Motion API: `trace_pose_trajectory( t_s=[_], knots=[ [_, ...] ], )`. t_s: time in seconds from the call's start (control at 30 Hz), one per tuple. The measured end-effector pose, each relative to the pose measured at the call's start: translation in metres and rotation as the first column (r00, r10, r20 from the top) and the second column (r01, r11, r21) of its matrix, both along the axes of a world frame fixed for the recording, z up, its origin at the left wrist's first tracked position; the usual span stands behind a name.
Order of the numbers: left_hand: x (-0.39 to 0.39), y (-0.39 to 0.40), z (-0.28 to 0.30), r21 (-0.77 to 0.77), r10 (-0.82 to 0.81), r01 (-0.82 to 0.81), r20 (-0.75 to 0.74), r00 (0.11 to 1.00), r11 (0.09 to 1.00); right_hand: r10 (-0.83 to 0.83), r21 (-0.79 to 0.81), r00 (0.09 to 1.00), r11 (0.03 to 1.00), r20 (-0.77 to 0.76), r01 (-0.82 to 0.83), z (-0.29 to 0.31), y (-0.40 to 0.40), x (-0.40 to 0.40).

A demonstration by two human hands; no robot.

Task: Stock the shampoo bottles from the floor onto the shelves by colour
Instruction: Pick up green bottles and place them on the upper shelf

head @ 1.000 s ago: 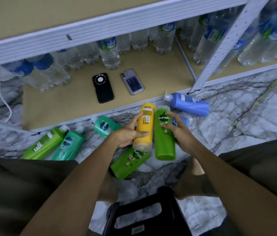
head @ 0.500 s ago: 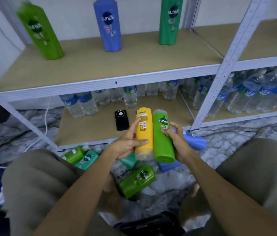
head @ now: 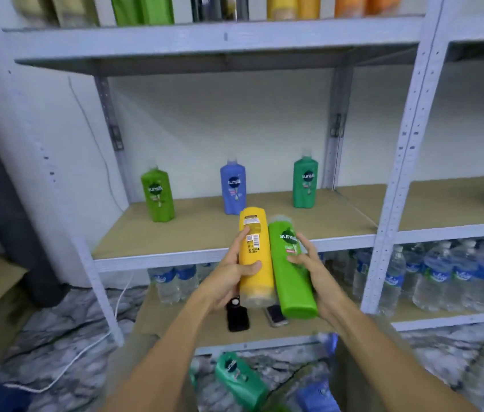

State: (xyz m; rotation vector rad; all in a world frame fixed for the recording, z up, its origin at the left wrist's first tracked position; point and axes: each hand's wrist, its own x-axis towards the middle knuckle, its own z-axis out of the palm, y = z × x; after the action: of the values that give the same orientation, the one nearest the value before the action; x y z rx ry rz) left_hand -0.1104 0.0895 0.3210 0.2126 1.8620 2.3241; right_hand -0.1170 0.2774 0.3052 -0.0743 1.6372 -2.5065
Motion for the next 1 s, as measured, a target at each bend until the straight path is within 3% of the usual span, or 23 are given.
trace_pose_trajectory(
  t_s=[0.2, 0.33, 0.57, 0.73, 1.0],
  knots=[
    [0.005, -0.022, 0.076, -0.137, 0.036, -0.065, -0.201, 0.979, 0.988, 0.057, 0.072, 0.977, 0.996, -0.205, -0.043, 0.087, -0.012, 0.002],
    [0.011, -0.03, 0.124, -0.148, 0.057, -0.108, -0.312, 0.948, 0.983, 0.068, 0.046, 0.944, 0.997, -0.324, -0.056, 0.138, -0.021, -0.005],
    [0.012, -0.032, 0.2, -0.196, 0.092, -0.244, -0.572, 0.815, 0.95, 0.095, 0.055, 0.864, 0.995, -0.494, -0.078, 0.214, -0.033, -0.028],
    [-0.006, -0.031, 0.239, -0.228, 0.09, -0.338, -0.697, 0.712, 0.913, 0.092, 0.172, 0.754, 0.985, -0.651, 0.029, 0.263, -0.025, -0.047],
    [-0.054, -0.009, 0.298, -0.173, 0.073, -0.322, -0.776, 0.627, 0.931, 0.046, 0.22, 0.605, 0.951, -0.795, 0.217, 0.332, 0.001, -0.092]
  ],
)
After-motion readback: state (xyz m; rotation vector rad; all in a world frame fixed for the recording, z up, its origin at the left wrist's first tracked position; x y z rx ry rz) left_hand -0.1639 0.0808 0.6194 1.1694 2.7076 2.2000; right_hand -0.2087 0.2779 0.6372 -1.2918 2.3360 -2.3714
